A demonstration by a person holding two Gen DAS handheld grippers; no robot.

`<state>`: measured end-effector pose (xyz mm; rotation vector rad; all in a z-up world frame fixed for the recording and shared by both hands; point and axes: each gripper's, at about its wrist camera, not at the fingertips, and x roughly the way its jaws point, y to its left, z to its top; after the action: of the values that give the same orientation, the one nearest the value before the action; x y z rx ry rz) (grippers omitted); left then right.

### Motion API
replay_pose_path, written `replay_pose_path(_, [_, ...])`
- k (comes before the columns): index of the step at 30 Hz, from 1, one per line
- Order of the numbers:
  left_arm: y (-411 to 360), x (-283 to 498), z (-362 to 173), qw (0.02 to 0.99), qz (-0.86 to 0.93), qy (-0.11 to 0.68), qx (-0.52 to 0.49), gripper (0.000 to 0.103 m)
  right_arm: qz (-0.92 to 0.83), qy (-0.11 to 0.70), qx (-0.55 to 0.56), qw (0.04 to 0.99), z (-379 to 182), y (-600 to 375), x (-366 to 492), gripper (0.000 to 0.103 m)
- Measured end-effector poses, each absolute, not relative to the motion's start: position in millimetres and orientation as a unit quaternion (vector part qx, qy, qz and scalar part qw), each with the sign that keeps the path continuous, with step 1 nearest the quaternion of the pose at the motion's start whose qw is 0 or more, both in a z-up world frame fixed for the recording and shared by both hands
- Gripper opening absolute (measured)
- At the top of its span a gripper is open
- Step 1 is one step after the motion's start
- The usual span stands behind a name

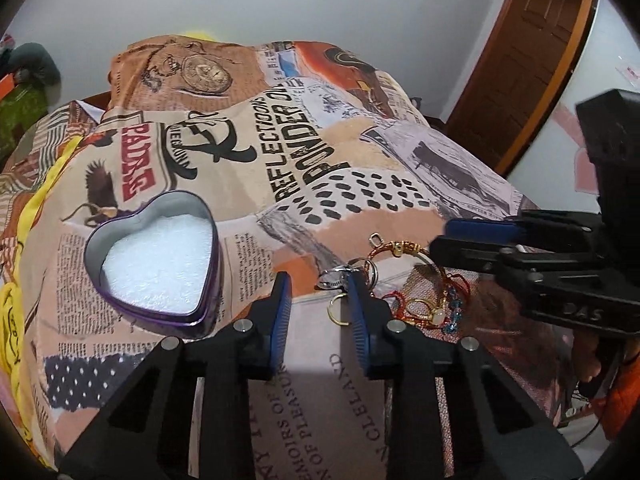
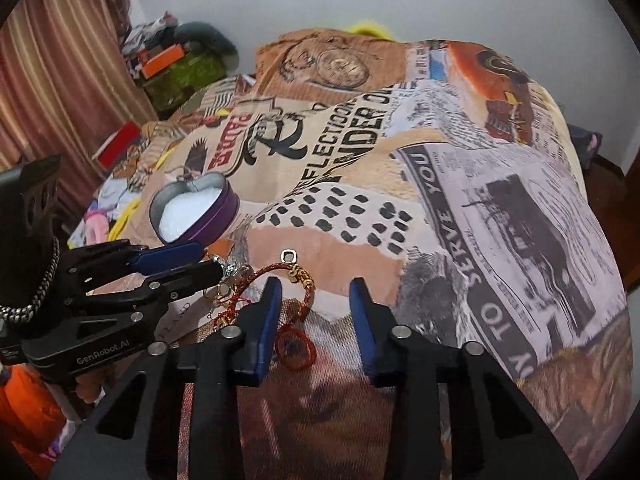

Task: Organize jewelry
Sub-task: 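Lower both tools toward the scattered jewelry beside the heart tin, then grasp the silver ring with the left tool while the right tool grasps the gold-red bracelet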

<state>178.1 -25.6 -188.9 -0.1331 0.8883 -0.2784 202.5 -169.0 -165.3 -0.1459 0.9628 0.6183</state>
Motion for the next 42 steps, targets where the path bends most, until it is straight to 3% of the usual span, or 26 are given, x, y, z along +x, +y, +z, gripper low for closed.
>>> replay_pose_path(9, [-29, 187, -190, 0.886, -0.158, 0.43, -0.07, 0.026, 0.301, 0.466, -0.126, 0.822, -178, -153, 205, 0.013])
replay_pose_path(16, [-36, 196, -190, 0.884, -0.162, 0.433, -0.066, 0.026, 0.3, 0.462, -0.124, 0.825, -177, -157, 203, 0.013])
replay_pose_path(23, [-41, 202, -190, 0.88, -0.172, 0.436, -0.08, 0.026, 0.292, 0.451, -0.127, 0.834, -179, -157, 202, 0.006])
replay_pose_path(26, [-45, 203, -190, 0.882, -0.168, 0.434, -0.073, 0.02, 0.291, 0.451, -0.108, 0.837, -177, -162, 203, 0.005])
replay_pose_path(42, [-27, 182, -150, 0.901, -0.158, 0.392, -0.095, 0.02, 0.279, 0.404, -0.085, 0.867, -141, -175, 192, 0.005])
